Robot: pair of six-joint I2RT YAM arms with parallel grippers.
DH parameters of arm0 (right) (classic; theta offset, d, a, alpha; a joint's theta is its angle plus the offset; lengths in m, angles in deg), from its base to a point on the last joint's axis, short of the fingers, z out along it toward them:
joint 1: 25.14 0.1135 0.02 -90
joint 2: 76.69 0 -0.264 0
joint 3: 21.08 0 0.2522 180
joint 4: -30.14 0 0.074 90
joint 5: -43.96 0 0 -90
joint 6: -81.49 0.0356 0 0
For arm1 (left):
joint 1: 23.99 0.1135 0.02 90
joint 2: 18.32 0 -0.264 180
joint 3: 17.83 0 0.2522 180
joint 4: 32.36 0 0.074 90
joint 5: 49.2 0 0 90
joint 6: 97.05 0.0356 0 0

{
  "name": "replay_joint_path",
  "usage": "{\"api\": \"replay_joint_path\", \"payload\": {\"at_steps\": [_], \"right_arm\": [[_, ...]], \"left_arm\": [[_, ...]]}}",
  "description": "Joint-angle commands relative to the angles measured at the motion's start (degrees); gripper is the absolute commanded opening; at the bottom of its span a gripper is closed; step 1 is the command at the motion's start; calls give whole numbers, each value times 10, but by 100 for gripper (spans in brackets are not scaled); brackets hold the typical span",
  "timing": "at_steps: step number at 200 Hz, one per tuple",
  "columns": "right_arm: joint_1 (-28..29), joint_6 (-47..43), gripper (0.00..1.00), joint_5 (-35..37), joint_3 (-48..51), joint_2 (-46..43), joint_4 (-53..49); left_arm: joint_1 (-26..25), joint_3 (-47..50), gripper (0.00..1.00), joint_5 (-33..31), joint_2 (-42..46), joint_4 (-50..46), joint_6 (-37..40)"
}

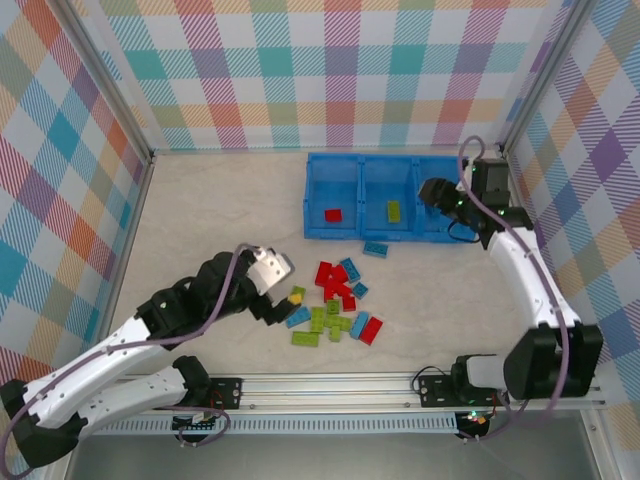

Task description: Sort the legos into containers by color

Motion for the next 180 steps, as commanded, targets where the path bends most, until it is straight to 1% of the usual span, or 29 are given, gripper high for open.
{"api": "replay_joint_path", "payload": {"at_steps": [1, 10, 19, 31, 42, 65, 94, 112, 129, 153, 167, 180], "right_arm": [[84, -30, 69, -55, -3, -19, -85], [118, -45, 70, -59, -10, -17, -122], [150, -56, 70, -68, -16, -10, -154], [188, -65, 70, -82, -22, 4, -187], [220, -64, 70, -93, -20, 15, -197], [279, -49, 70, -111, -8, 25, -191], [320, -27, 70, -121, 0, 22, -183], [331, -18, 71, -125, 8, 11, -182], [336, -13, 72, -132, 18, -1, -179], [338, -12, 73, -130, 21, -12, -181], [338, -15, 73, -124, 21, -14, -182], [338, -17, 73, -120, 20, -13, -183]], "left_arm": [[-5, -51, 99, -97, -51, -34, -321], [-5, -58, 95, -128, -74, -66, -409], [-5, -55, 92, -134, -95, -84, -471], [-5, -41, 90, -115, -124, -83, -506], [-5, -32, 88, -114, -153, -87, -526], [3, -30, 82, -121, -224, -91, -527], [30, -33, 77, -80, -317, -55, -514], [40, -33, 76, -56, -368, -29, -501], [50, -35, 75, -49, -408, -16, -493], [58, -35, 69, -27, -444, 12, -479], [62, -35, 67, -11, -461, 27, -474], [63, -35, 63, -5, -475, 36, -472]]}}
